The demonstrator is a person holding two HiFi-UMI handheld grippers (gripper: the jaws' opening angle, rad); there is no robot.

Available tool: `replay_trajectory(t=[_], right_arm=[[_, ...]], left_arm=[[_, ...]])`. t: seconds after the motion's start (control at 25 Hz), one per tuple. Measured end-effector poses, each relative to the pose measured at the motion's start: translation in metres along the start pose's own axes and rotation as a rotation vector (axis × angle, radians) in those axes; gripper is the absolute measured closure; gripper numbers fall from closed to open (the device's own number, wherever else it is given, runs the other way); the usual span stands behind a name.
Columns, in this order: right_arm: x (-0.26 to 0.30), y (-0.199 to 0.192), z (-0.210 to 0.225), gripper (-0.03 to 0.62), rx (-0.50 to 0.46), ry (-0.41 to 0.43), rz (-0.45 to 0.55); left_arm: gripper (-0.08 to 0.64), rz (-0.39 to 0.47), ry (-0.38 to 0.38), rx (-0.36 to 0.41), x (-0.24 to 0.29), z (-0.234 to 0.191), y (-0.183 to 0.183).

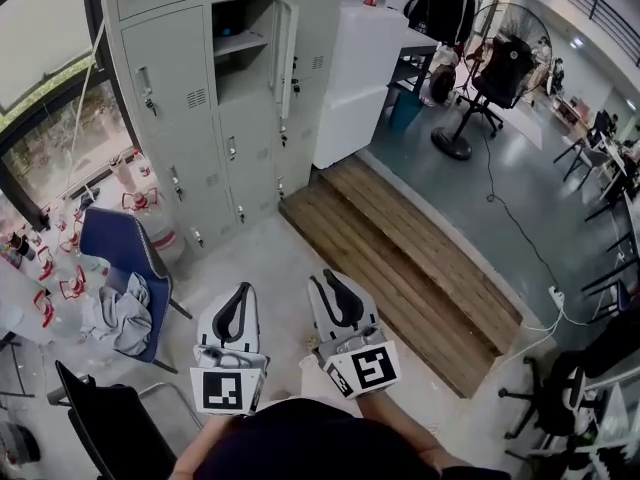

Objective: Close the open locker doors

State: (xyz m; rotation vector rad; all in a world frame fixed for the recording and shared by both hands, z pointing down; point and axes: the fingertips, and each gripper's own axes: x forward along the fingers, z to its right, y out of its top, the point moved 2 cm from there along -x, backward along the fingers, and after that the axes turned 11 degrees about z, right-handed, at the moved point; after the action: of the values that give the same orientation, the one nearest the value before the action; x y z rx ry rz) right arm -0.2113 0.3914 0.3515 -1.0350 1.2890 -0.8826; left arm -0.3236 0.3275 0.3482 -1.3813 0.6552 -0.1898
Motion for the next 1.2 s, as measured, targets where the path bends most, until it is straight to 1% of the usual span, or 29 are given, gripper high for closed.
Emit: replay_trajectory(t=[0.16, 0.4, 0.92, 1.08, 1.2], right_arm=[[0.024, -0.010, 0.030, 0.508, 0.006, 0.002, -0.006], [0.074, -0.011, 0.079, 0.508, 0.000, 0.031, 0.002], [0.164, -0.035, 0.178, 0.508, 0.036, 0.163, -0.002], [0.188, -0.045, 0.204, 0.508, 0.051, 0.205, -0.006], [0.203, -0.052, 0.219, 0.508, 0.064, 0.229, -0.010]], left_arm=[[0.558, 0.004, 0.006, 0.010, 0.032, 0.000, -0.009], [0.558, 0.020, 0.039, 0.022, 0.098, -0.009, -0.015], [0.558, 0.038, 0.140, 0.058, 0.220, -0.006, -0.043], [0.558, 0.029, 0.191, 0.071, 0.248, -0.008, -0.056], [0.558, 0.022, 0.208, 0.085, 0.264, -0.009, -0.065]])
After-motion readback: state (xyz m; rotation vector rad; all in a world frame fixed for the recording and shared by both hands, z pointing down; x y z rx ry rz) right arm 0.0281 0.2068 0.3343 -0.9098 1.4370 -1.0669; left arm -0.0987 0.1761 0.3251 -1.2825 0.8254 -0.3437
